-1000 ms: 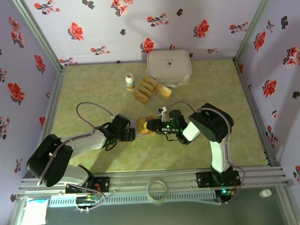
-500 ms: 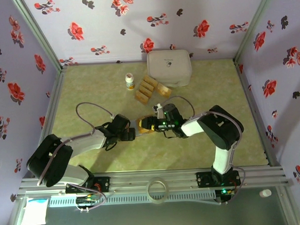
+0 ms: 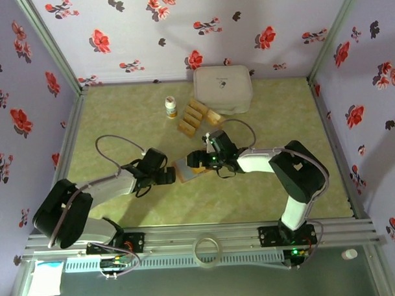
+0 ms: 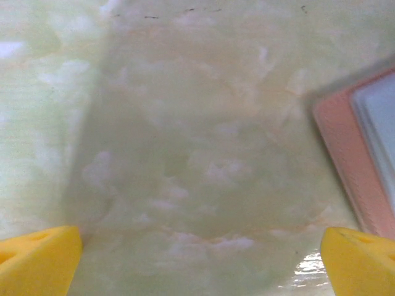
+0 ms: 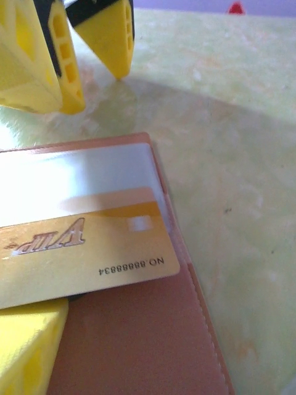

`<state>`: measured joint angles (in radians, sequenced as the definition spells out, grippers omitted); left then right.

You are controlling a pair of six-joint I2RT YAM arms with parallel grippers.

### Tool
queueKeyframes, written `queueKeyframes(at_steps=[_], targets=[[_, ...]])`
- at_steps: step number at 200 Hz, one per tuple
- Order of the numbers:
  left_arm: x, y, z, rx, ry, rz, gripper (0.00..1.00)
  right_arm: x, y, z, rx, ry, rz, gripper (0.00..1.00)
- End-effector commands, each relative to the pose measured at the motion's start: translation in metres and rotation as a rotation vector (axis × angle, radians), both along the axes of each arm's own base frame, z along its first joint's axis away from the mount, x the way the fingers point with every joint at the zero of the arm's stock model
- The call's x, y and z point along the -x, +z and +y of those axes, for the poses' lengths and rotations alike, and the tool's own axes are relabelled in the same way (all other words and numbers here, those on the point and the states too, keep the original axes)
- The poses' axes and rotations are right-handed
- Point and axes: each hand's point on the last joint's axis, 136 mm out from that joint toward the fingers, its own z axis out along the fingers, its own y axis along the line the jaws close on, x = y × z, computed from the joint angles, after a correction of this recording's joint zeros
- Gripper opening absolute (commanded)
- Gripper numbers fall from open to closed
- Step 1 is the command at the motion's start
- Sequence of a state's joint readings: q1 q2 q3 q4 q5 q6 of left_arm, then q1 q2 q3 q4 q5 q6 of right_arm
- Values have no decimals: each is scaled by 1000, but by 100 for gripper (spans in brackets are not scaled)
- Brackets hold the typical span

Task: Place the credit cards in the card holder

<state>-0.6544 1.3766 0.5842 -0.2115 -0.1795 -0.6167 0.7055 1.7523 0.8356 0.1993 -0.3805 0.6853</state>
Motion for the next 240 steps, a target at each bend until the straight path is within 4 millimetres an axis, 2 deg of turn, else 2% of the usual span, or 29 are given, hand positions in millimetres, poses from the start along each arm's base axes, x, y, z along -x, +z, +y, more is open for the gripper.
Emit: queueKeyframes(at_steps=[1,34,94,135,154,162,170,186,193,208,226,240], targets=[[-2,9,2,-3,-11,1,100,7,-14,-22,156,-19,22,78],[-2,7,2,-7,-14,15,100,6,-8,-25,193,-16,7,81],[-2,7,-4,12,-29,29,100,0,6,-31,251,-25,-60,81],[2,7,-9,30,-44,39,100,-12,23,-22,236,1,-129,81],[4,8,-14,35,-58,42,100,-17,28,-21,238,10,-142,78],[6,9,-17,35,-65,43,100,-20,30,-24,240,6,-148,74],[7,9,-21,42,-69,42,100,-23,31,-28,244,1,-146,66],[10,10,-29,51,-71,45,100,-26,27,-38,258,1,-126,42],[12,9,-32,57,-71,46,100,-27,24,-42,268,4,-117,28],[15,8,-40,65,-75,48,100,-25,16,-49,296,21,-102,11],[18,7,-49,65,-84,46,100,-22,9,-56,328,43,-86,0],[21,3,-54,54,-94,52,100,-22,4,-60,348,52,-79,0]])
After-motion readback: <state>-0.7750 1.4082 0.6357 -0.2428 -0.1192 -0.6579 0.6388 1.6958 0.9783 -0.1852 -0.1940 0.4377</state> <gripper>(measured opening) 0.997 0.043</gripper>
